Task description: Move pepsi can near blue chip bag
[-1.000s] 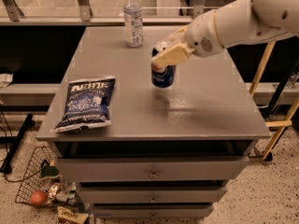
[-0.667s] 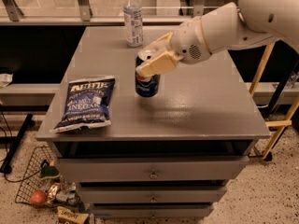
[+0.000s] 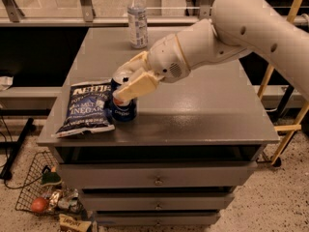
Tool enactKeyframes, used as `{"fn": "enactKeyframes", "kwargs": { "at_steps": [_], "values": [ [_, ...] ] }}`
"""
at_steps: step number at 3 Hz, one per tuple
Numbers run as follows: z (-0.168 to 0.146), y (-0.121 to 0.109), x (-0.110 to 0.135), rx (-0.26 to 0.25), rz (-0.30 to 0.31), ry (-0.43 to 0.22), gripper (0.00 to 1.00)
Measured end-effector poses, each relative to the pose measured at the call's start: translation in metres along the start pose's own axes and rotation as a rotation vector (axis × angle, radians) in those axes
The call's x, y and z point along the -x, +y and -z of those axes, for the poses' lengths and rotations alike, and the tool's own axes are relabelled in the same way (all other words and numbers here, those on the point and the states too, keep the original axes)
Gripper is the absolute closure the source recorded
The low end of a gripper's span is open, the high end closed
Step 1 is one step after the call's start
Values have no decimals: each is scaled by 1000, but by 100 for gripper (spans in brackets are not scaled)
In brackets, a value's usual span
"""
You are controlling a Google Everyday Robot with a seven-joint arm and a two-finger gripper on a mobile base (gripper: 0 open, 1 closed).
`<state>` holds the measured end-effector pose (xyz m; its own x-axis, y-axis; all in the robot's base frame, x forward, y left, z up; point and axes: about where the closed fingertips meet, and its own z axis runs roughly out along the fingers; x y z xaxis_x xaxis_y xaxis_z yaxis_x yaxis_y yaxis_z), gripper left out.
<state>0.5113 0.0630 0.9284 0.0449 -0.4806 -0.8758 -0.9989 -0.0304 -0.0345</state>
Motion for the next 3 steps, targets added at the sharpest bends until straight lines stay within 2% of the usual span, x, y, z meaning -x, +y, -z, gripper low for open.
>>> {"fn": "enactKeyframes", "kwargs": {
  "at_steps": [1, 2, 3],
  "values": [
    [-18, 4, -13, 14, 35, 35, 100],
    [-30, 4, -20, -4, 54, 52, 100],
    [-30, 5, -18, -2, 55, 52, 74]
  ]
}}
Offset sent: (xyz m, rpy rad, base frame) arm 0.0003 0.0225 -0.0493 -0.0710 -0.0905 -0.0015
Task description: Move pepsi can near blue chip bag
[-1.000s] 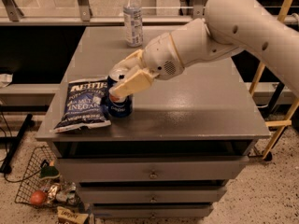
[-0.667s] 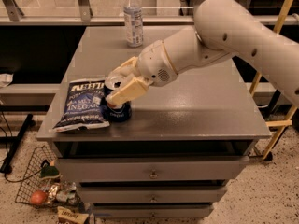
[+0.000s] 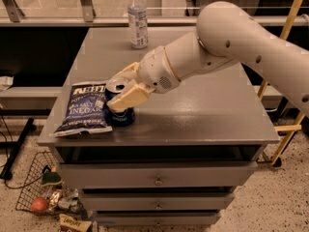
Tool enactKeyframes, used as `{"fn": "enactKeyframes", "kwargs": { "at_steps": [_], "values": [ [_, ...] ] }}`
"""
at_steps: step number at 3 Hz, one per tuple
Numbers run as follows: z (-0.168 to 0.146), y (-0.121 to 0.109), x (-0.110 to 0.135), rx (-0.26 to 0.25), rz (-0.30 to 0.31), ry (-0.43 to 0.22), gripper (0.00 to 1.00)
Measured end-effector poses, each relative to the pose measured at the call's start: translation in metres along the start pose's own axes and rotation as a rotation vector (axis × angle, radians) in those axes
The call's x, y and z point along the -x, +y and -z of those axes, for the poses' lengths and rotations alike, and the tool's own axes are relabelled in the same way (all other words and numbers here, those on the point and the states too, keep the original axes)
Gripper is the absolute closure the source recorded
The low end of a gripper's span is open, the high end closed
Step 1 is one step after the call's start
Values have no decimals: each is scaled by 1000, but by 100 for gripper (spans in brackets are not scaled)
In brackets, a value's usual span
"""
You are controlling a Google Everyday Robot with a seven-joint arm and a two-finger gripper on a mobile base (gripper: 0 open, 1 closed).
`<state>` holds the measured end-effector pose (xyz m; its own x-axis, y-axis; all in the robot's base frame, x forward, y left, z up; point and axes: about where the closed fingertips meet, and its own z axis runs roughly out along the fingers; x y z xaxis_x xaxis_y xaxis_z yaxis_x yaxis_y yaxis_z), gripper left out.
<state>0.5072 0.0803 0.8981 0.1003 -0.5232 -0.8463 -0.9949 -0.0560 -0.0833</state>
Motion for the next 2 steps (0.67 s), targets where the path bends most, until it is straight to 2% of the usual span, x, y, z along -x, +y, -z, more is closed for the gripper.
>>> {"fn": "enactKeyframes", "kwargs": {
  "at_steps": [2],
  "values": [
    [-3, 2, 2, 6, 4, 1, 28]
  ]
}}
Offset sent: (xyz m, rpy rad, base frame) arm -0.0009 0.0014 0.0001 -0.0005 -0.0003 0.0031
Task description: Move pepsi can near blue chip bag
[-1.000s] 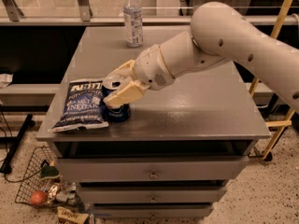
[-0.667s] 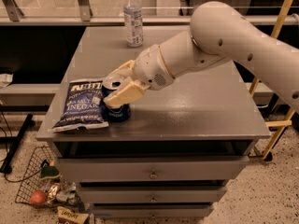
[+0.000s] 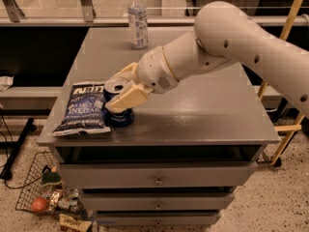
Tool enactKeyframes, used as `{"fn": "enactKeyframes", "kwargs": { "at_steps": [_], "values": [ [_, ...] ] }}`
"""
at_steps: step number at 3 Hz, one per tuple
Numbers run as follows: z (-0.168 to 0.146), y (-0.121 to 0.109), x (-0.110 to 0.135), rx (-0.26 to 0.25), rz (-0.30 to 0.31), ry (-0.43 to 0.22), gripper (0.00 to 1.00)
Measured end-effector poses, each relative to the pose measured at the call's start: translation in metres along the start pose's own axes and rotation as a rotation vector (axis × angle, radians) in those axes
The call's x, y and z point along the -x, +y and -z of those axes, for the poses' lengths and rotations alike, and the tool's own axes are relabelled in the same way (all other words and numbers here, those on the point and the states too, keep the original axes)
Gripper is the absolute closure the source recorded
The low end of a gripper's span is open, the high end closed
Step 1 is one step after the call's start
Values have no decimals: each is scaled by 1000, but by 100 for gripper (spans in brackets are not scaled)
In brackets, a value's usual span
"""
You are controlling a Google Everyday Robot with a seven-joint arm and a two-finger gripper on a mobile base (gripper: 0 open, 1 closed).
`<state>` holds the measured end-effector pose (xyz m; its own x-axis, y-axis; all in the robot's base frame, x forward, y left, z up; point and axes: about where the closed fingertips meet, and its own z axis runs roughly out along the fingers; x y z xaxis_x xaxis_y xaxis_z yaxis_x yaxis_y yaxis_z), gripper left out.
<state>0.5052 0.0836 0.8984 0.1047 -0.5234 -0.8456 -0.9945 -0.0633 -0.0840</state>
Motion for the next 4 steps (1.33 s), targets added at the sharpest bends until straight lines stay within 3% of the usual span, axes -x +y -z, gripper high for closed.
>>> {"fn": "enactKeyframes", "kwargs": {
  "at_steps": [1, 2, 3, 4],
  "values": [
    [-1, 1, 1, 3, 2, 0, 5],
    [4, 0, 1, -4, 6, 5, 0],
    [41, -10, -6, -51, 20, 30, 0],
    [109, -28, -34, -143, -13, 84, 0]
  ]
}}
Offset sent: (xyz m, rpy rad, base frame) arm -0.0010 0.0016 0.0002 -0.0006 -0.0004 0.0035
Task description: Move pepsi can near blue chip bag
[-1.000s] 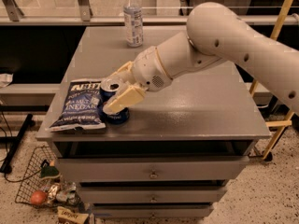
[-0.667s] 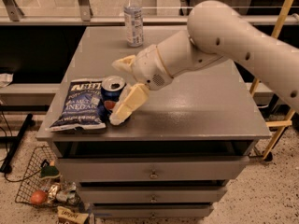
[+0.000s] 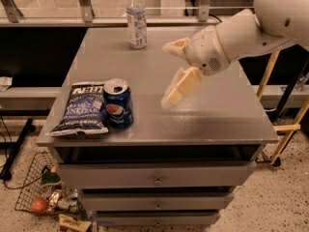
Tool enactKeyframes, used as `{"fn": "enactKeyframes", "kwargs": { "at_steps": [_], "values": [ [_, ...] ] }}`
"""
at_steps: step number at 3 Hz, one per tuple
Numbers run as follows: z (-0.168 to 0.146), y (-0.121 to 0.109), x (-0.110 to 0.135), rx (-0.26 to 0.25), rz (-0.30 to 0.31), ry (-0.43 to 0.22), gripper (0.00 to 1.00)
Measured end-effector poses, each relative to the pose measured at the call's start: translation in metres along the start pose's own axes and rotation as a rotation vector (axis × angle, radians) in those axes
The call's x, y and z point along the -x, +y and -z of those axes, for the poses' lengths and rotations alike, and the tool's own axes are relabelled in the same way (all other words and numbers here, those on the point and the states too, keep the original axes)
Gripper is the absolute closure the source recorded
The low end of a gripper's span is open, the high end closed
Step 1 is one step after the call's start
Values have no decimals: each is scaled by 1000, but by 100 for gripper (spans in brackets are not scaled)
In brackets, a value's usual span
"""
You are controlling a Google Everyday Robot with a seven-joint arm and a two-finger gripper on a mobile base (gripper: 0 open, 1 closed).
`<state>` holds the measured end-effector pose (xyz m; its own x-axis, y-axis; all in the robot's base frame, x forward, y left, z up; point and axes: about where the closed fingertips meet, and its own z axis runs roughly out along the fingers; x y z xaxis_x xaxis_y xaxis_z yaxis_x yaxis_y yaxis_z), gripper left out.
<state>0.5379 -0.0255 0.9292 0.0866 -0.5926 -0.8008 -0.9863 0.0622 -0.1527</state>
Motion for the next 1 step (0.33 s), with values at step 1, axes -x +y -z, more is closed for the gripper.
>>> {"fn": "enactKeyframes", "kwargs": {
  "at_steps": [1],
  "values": [
    [6, -4, 3, -11, 6, -1, 0]
  ]
}}
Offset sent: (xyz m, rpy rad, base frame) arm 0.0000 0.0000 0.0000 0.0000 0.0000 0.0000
